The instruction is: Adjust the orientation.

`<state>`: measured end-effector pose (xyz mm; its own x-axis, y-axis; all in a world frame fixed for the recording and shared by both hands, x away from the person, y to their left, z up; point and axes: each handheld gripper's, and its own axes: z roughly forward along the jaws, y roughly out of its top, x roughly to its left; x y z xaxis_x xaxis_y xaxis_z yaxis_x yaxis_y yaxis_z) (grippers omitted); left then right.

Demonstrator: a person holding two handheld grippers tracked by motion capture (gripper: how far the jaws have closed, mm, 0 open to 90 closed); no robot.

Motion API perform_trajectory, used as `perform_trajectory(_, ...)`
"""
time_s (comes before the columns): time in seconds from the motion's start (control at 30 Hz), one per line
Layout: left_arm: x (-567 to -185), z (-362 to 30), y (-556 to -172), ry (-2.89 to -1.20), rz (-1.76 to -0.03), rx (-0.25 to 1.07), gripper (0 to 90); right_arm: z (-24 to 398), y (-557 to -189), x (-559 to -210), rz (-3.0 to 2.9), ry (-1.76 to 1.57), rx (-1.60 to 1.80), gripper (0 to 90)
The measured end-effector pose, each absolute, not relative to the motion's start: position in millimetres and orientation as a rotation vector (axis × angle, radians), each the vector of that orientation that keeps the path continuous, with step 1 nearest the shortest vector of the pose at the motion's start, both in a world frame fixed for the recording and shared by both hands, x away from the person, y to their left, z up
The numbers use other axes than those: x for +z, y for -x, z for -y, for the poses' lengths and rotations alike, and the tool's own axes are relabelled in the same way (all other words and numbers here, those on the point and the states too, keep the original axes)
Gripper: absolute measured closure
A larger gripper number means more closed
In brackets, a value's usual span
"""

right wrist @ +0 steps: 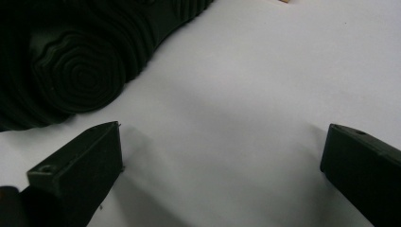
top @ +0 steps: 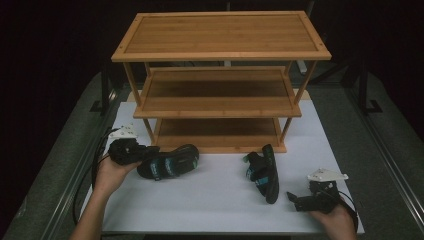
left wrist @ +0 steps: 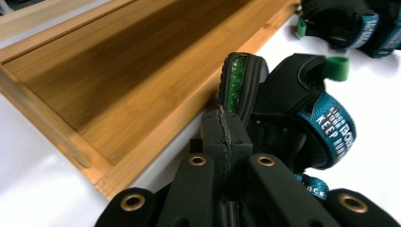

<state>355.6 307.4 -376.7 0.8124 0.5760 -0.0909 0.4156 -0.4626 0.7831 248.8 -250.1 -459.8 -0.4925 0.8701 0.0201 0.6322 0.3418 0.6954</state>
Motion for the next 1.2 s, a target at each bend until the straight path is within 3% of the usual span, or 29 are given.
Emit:
perform_trajectory(0.7,-420,-328,-398,-2.138,-0.845,0.152,90.0,250,-249,-460,-2.256,-1.326,0.93,0.0)
perform_trajectory(1.0,-396,-332,-384,-2.061,-0.85,0.215,90.0,250,-249,-460,-2.255,-1.326,0.93,0.0)
perform_trajectory(1.03,-393,-332,-382,-2.056,-0.85,0.218,84.6,250,-249,-460,-2.255,-1.326,0.93,0.0)
perform_trajectory(1.2,-372,-324,-367,-2.053,-0.822,0.229,73.8,250,-249,-460,-2.255,-1.326,0.93,0.0)
